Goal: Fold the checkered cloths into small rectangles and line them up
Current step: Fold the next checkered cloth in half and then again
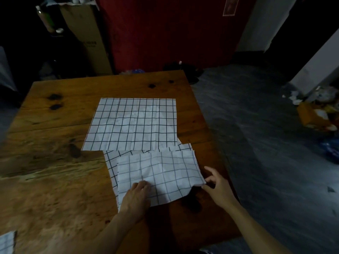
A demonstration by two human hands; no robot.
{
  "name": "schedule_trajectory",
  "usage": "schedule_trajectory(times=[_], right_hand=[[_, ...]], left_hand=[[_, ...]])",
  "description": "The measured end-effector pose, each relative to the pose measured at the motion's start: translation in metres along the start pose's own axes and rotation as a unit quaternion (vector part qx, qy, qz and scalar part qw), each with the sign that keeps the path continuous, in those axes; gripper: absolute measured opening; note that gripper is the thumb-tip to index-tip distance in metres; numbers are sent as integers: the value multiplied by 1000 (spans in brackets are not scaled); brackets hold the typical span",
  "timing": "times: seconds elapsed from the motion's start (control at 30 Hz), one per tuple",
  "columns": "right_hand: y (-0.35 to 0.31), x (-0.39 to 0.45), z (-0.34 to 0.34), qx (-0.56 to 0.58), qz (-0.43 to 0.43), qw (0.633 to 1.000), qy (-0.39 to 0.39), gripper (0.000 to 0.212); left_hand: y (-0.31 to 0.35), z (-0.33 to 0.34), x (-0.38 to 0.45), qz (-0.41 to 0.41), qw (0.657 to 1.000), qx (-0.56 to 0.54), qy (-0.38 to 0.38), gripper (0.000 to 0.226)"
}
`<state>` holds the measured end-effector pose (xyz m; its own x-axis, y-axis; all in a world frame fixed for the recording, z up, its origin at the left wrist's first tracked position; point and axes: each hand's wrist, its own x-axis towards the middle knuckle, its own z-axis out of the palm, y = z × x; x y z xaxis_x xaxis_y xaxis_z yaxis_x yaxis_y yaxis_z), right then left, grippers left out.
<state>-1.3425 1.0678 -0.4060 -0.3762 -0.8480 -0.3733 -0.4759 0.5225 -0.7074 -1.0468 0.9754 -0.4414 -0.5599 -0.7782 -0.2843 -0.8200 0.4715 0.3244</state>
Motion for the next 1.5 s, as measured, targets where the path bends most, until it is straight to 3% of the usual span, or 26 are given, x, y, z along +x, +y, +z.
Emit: schedule_trajectory(times=[0.17, 0.33, 0.57, 0.63, 0.73, 0.83, 1.0, 1.23, 1.5], right_hand=[[12, 7, -5, -5, 0, 1000, -15, 76], [21, 10, -16, -79, 25, 992, -94, 68], [15, 0, 3, -99, -36, 992, 63, 41], [10, -4, 11, -136, -72, 986, 60, 33], [4, -10, 31, -200, -137, 970, -5, 23], [1, -17, 53, -239, -161, 956, -55, 29], [4, -21, 70, -245, -166, 953, -69, 42], [-7, -30, 89, -279, -227, 929, -91, 42], [-3, -36, 96, -298, -232, 918, -122, 46]], left_hand=[[-1, -1, -2, -1, 1000, 6, -2, 52], [0, -3, -2, 4, 1000, 11, -11, 53], [4, -8, -9, -4, 1000, 11, -4, 57], [5, -8, -13, 0, 1000, 14, 2, 57], [10, -5, -17, 9, 1000, 9, 4, 52], [18, -3, -22, 45, 999, 19, -2, 53], [21, 2, -33, 51, 998, 23, -25, 49], [30, 1, -40, 72, 993, 71, -56, 54], [26, 14, -41, 88, 988, 104, -79, 57]])
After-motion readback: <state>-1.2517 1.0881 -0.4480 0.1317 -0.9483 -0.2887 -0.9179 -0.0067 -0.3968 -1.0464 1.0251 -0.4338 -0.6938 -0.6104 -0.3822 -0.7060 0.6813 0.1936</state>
